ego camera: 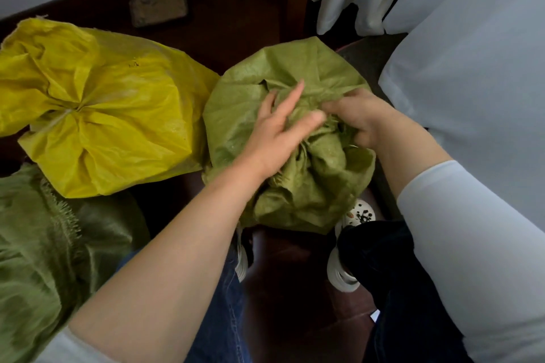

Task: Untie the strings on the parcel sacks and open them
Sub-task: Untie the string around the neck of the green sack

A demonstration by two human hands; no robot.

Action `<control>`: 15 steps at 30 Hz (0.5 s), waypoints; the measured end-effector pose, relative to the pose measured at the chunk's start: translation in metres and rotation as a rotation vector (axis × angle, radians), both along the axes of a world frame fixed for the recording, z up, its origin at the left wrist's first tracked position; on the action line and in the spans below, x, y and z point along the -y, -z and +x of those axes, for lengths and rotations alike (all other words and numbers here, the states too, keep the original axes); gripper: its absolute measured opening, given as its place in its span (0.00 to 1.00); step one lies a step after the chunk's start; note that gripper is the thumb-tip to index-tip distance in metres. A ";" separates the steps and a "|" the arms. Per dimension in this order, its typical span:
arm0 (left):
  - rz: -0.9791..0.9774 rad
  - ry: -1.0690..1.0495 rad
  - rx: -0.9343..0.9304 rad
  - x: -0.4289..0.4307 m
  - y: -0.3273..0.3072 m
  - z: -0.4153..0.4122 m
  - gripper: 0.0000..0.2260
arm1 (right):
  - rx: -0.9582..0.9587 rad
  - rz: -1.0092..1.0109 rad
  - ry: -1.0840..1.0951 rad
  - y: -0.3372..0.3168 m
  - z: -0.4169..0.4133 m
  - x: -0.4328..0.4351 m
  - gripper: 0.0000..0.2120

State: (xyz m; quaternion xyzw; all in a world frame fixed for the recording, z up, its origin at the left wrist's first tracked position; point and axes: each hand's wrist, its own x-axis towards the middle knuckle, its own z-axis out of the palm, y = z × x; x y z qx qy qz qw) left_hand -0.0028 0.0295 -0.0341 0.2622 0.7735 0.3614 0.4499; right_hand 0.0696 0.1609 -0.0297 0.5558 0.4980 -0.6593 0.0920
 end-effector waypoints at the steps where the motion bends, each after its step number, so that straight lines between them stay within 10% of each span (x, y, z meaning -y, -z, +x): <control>1: -0.075 0.170 -0.135 -0.001 -0.004 0.003 0.44 | -0.047 -0.039 0.056 0.000 -0.002 0.000 0.20; 4: -0.240 0.319 -0.443 0.000 -0.001 0.014 0.59 | -0.247 -0.276 0.083 -0.007 -0.008 0.006 0.14; 7: -0.208 0.067 -0.461 0.004 0.012 -0.001 0.45 | -0.336 -0.408 0.090 -0.012 -0.007 0.001 0.19; 11: -0.214 -0.311 -0.355 0.014 0.023 -0.045 0.34 | -0.226 -0.035 0.070 -0.006 -0.004 -0.006 0.11; 15: -0.474 -0.415 -0.634 0.026 0.023 -0.066 0.36 | -0.120 0.109 -0.272 0.007 -0.004 0.004 0.21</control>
